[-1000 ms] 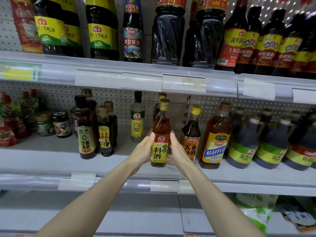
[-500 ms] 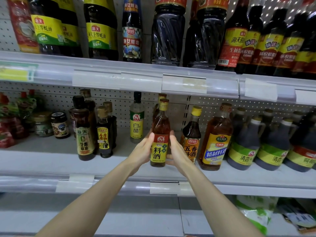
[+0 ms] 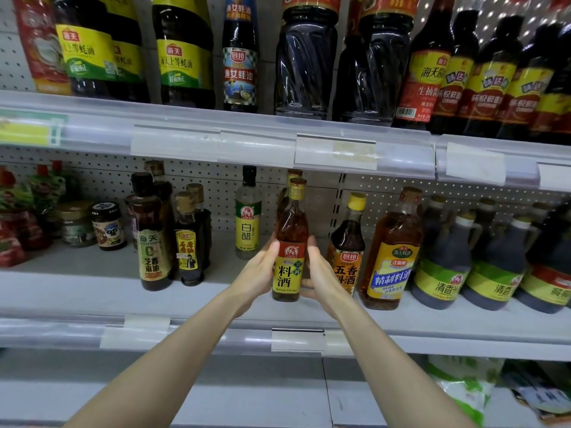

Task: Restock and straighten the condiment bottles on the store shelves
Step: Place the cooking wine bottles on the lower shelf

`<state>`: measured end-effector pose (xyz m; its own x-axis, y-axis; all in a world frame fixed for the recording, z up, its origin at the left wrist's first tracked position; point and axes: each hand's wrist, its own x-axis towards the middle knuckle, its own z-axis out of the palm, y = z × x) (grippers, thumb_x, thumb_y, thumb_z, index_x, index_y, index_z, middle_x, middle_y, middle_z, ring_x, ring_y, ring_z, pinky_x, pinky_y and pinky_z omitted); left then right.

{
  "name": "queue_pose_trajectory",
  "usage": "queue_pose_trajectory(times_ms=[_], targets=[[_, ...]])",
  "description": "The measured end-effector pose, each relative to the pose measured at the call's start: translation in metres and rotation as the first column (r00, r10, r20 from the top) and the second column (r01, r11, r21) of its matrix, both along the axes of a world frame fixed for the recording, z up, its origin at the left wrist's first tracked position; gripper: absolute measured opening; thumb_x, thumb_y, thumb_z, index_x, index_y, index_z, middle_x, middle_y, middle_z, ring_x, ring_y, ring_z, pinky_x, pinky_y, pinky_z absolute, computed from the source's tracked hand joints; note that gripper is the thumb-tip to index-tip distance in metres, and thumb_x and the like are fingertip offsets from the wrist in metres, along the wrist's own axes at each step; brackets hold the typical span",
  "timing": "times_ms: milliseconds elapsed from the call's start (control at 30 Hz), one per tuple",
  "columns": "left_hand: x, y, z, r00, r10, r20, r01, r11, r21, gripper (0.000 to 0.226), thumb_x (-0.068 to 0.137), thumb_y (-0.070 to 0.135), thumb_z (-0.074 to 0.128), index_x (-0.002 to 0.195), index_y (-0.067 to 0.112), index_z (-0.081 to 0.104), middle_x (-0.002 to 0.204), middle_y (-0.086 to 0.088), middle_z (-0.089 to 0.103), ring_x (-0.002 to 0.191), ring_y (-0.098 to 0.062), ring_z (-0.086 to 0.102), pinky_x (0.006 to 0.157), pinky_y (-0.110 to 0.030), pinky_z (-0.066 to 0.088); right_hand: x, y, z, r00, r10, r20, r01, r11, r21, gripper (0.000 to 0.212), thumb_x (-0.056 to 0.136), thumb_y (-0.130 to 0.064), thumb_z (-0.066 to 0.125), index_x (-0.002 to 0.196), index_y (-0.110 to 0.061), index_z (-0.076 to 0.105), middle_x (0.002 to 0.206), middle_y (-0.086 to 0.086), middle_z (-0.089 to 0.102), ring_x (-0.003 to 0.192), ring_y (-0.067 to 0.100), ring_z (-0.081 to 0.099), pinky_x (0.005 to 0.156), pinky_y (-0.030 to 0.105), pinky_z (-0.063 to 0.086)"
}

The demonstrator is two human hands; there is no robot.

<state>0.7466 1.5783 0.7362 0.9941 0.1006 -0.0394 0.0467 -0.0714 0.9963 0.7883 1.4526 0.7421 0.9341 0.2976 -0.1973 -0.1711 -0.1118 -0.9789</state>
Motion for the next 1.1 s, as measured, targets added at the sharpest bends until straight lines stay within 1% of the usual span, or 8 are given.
queue_pose_trajectory(times_ms=[167, 367, 533, 667, 800, 933, 1067, 1100], targets=[[0.001, 0.000, 0.000, 1.000, -0.002, -0.001, 0.002, 1.000, -0.008, 0.040, 0.098, 0.057, 0.027, 0.126, 0.034, 0.045, 0.117, 0.008, 0.059, 0.108, -0.008, 0.055, 0.095, -0.036, 0.042, 0.001, 0.000, 0.000, 1.000, 0.004, 0.002, -0.004, 1.000, 0.000, 0.053, 0.099, -0.060, 0.021, 0.124, -0.024, 0.051, 0.101, 0.000, 0.059, 0.084, 0.012, 0.059, 0.063, 0.025, 0.048], [0.002, 0.002, -0.002, 1.000, -0.010, -0.003, 0.010, 0.999, 0.031, 0.053, 0.097, 0.059, 0.026, 0.136, 0.030, 0.046, 0.127, 0.005, 0.060, 0.113, -0.009, 0.056, 0.103, -0.040, 0.042, 0.000, 0.001, -0.001, 1.000, -0.008, 0.003, 0.009, 0.999, -0.031, 0.056, 0.095, -0.067, 0.022, 0.121, -0.028, 0.053, 0.106, 0.001, 0.062, 0.104, 0.022, 0.062, 0.092, 0.040, 0.049], [0.000, -0.001, 0.001, 1.000, -0.009, -0.006, 0.010, 1.000, 0.009, 0.041, 0.100, 0.054, 0.025, 0.127, 0.032, 0.045, 0.116, 0.007, 0.058, 0.104, -0.007, 0.055, 0.093, -0.033, 0.042, -0.002, 0.002, 0.002, 1.000, -0.010, 0.007, 0.011, 0.999, -0.031, 0.056, 0.096, -0.065, 0.021, 0.121, -0.027, 0.054, 0.099, -0.003, 0.061, 0.095, 0.017, 0.060, 0.085, 0.036, 0.047], [0.002, 0.001, 0.000, 1.000, 0.001, -0.008, -0.001, 1.000, 0.021, 0.043, 0.099, 0.057, 0.026, 0.128, 0.034, 0.046, 0.119, 0.007, 0.057, 0.109, -0.009, 0.054, 0.095, -0.035, 0.041, -0.002, 0.001, 0.002, 1.000, 0.000, 0.018, 0.001, 0.999, -0.052, 0.061, 0.096, -0.067, 0.021, 0.128, -0.026, 0.052, 0.105, -0.001, 0.061, 0.096, 0.018, 0.060, 0.083, 0.034, 0.048], [0.001, 0.001, 0.000, 1.000, -0.013, 0.000, 0.013, 1.000, 0.012, 0.043, 0.099, 0.057, 0.025, 0.132, 0.037, 0.043, 0.119, 0.009, 0.059, 0.110, -0.008, 0.055, 0.101, -0.038, 0.042, -0.003, 0.000, 0.002, 1.000, 0.011, 0.026, -0.010, 0.998, -0.058, 0.062, 0.097, -0.064, 0.020, 0.132, -0.024, 0.051, 0.103, -0.002, 0.061, 0.091, 0.014, 0.060, 0.073, 0.030, 0.048], [-0.001, 0.001, 0.004, 1.000, 0.008, 0.027, -0.007, 1.000, -0.005, 0.047, 0.098, 0.057, 0.026, 0.141, 0.040, 0.037, 0.104, 0.020, 0.059, 0.099, 0.000, 0.057, 0.096, -0.035, 0.044, -0.004, 0.000, 0.004, 0.999, 0.003, 0.035, 0.000, 0.997, -0.078, 0.060, 0.098, -0.062, 0.019, 0.135, -0.023, 0.046, 0.106, -0.001, 0.059, 0.092, 0.015, 0.058, 0.080, 0.034, 0.046], [-0.006, 0.000, 0.011, 1.000, 0.014, 0.026, -0.013, 1.000, -0.007, 0.046, 0.100, 0.054, 0.025, 0.141, 0.036, 0.037, 0.113, 0.013, 0.055, 0.101, -0.003, 0.054, 0.092, -0.032, 0.043, -0.009, -0.002, 0.011, 0.998, -0.040, 0.054, 0.044, 0.997, -0.064, 0.055, 0.100, -0.058, 0.021, 0.138, -0.024, 0.042, 0.118, 0.004, 0.060, 0.088, 0.014, 0.059, 0.085, 0.037, 0.046], [-0.008, 0.001, 0.013, 0.999, 0.026, 0.024, -0.026, 1.000, -0.007, 0.047, 0.100, 0.053, 0.026, 0.141, 0.033, 0.037, 0.117, 0.010, 0.052, 0.104, -0.005, 0.052, 0.092, -0.032, 0.042, -0.011, -0.004, 0.013, 0.997, -0.048, 0.055, 0.052, 0.997, -0.058, 0.053, 0.101, -0.055, 0.021, 0.139, -0.024, 0.040, 0.122, 0.004, 0.058, 0.093, 0.015, 0.059, 0.088, 0.039, 0.045]])
